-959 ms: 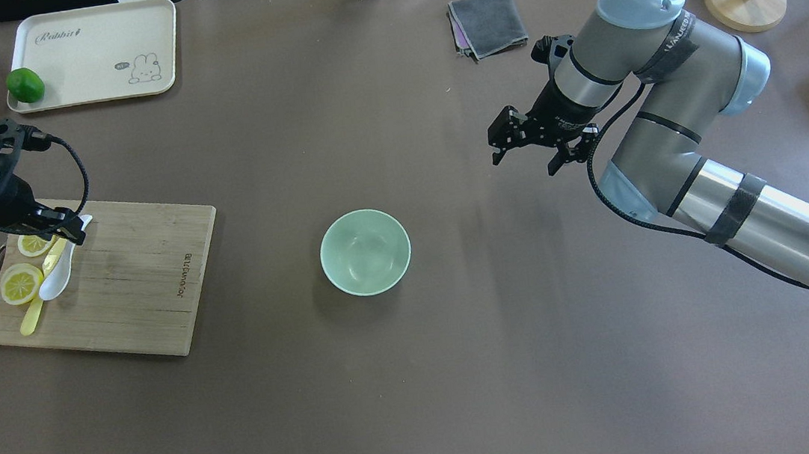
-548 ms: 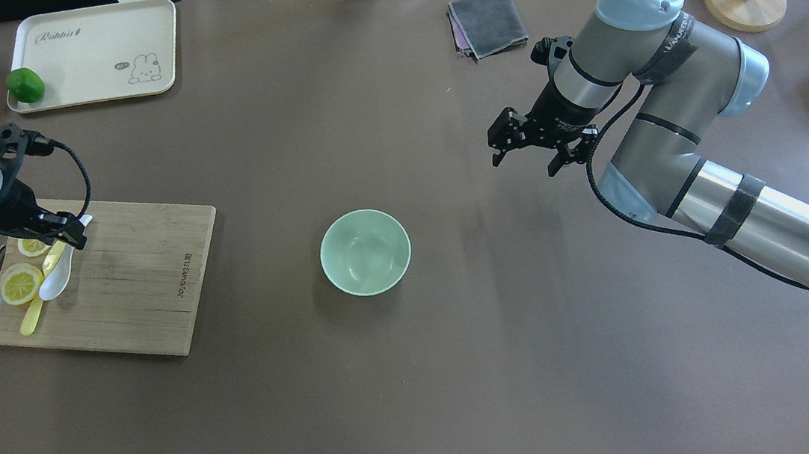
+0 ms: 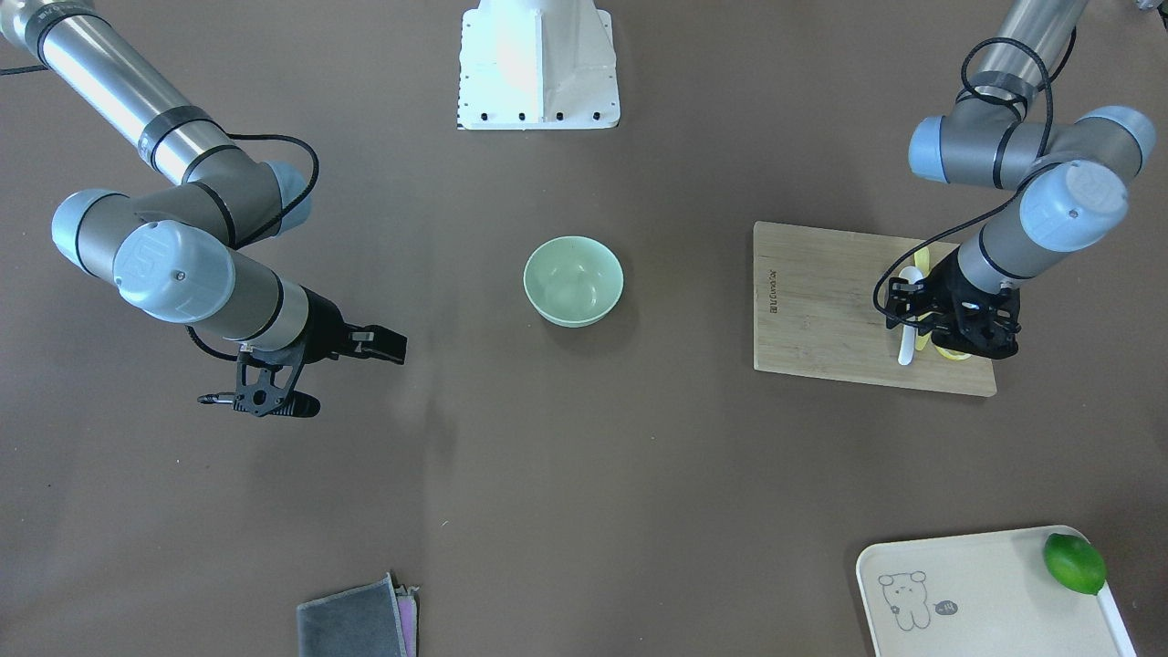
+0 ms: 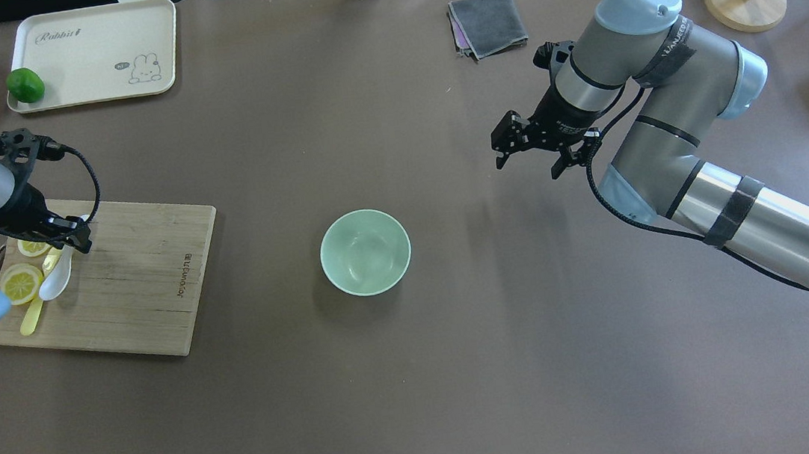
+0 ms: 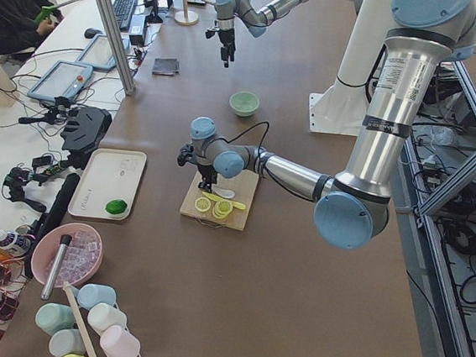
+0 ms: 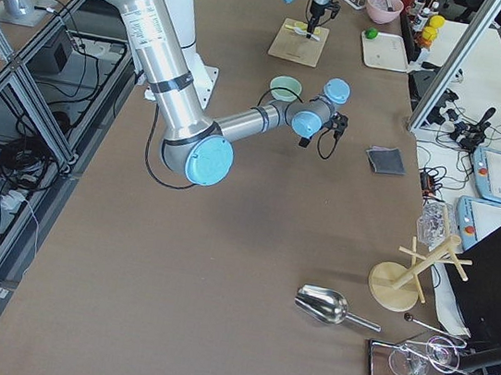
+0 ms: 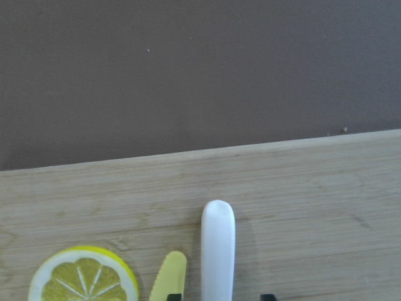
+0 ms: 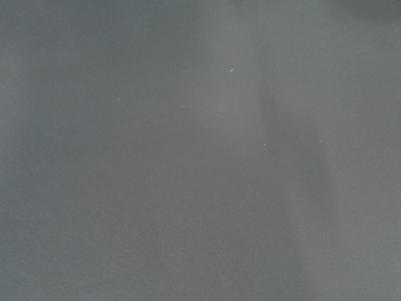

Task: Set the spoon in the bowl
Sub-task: 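Grasp the white spoon handle with the left gripper and lift it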

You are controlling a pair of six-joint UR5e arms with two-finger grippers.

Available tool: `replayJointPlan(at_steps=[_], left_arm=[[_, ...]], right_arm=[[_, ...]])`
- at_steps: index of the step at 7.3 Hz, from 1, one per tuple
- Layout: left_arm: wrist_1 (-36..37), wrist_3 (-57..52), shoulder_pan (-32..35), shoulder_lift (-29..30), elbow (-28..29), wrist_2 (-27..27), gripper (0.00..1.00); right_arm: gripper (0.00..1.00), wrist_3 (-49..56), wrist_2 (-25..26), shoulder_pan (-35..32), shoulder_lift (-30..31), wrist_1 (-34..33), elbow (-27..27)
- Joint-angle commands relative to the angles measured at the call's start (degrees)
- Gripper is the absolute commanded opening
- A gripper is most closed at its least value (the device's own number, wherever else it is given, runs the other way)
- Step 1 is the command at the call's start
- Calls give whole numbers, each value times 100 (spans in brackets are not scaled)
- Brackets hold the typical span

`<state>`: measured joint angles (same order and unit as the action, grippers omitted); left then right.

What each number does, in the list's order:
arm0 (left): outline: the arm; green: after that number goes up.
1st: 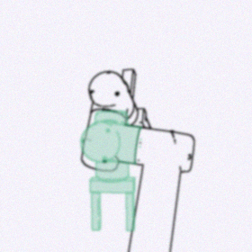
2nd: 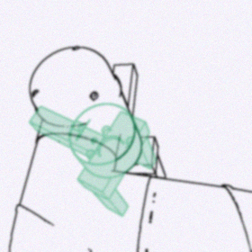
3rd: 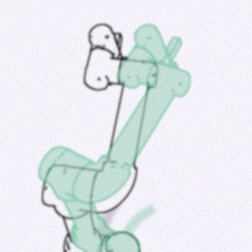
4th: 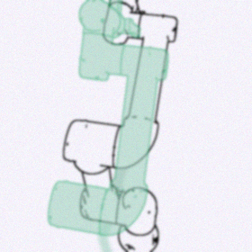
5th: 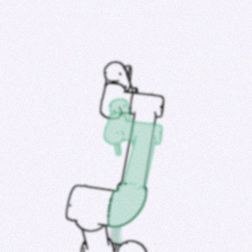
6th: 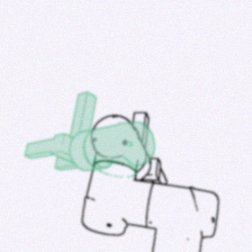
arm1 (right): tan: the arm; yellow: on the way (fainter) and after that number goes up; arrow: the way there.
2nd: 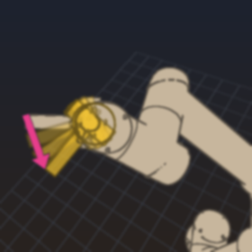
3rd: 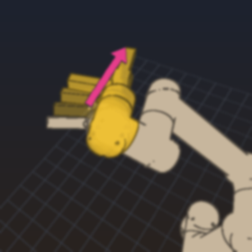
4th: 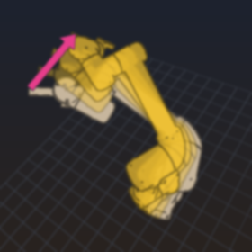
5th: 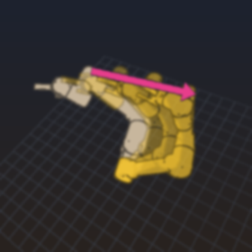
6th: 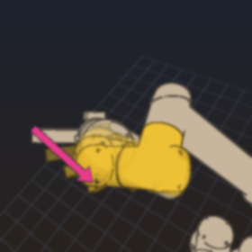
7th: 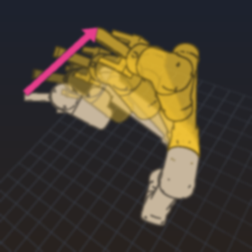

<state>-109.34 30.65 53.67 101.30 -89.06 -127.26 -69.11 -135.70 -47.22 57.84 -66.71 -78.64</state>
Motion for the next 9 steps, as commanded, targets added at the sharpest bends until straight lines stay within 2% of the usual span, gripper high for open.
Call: replayJointPlan(at_steps=[1,2,4,7,8,9], left_arm=[[0,2,-6,4,12,-10,47],[0,2,-6,4,12,-1,45],[9,2,-6,4,12,-1,34],[9,2,-6,13,12,8,34],[26,11,-6,22,-23,-27,23],[44,11,-6,30,-32,-36,0]], right_arm=[[100,29,0,2,-1,0,24],[100,30,0,2,-1,0,50],[100,30,0,2,-10,9,50],[100,21,0,2,-10,9,50],[100,21,0,-7,-18,9,50],[100,12,0,-33,-27,9,42]])
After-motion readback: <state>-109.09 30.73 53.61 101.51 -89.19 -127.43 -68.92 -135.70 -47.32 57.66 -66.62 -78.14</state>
